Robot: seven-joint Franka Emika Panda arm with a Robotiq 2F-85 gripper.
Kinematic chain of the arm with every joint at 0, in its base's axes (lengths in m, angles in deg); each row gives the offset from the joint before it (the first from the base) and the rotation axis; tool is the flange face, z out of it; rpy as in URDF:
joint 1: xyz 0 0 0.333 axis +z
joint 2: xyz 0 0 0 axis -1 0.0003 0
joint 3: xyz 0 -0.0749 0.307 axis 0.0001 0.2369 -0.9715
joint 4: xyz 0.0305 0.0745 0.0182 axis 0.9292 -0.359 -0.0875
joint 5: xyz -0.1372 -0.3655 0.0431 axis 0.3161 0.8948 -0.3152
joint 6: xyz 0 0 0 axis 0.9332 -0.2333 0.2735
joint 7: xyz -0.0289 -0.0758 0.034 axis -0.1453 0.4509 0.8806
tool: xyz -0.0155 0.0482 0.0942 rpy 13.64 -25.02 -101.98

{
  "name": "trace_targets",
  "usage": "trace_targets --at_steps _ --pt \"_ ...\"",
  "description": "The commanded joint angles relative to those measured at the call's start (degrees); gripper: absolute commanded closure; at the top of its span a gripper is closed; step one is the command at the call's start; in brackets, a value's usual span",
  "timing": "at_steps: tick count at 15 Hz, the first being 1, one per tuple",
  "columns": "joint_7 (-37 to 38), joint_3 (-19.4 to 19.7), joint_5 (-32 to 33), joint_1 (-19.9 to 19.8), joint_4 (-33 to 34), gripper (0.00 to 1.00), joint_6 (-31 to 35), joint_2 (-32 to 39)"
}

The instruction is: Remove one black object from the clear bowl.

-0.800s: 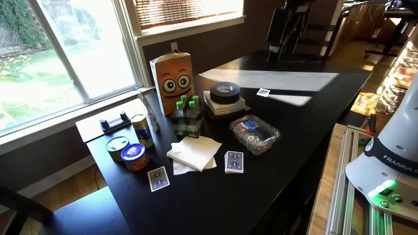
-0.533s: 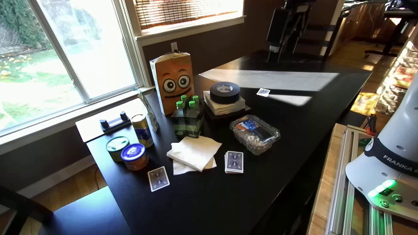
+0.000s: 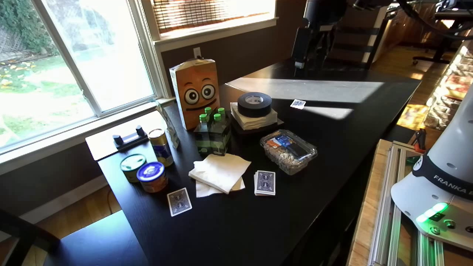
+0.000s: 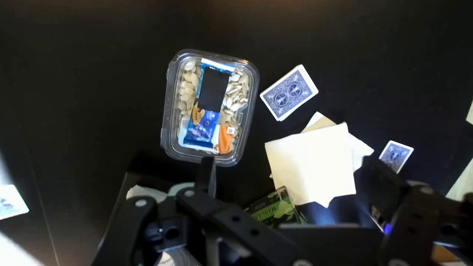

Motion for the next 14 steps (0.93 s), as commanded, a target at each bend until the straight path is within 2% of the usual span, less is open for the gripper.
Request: trace_targets --at_steps 1,3,6,9,11,14 --pt "-8.9 8.0 -2.1 -1.4 4.6 0.00 1.2 13.1" --pt "-7.6 10.0 -2.7 -3.4 5.0 0.00 5.3 18.6" --pt "-0.5 9.3 -1.8 -6.3 3.5 0.00 20.7 25.6" --pt "8.1 7.6 -1.6 -7.1 3.5 0.00 31.4 30.6" --pt "16.9 6.0 2.3 -8.5 3.9 0.00 35.5 33.7" --pt "29.7 2.9 11.2 -13.4 2.7 0.00 35.2 35.3"
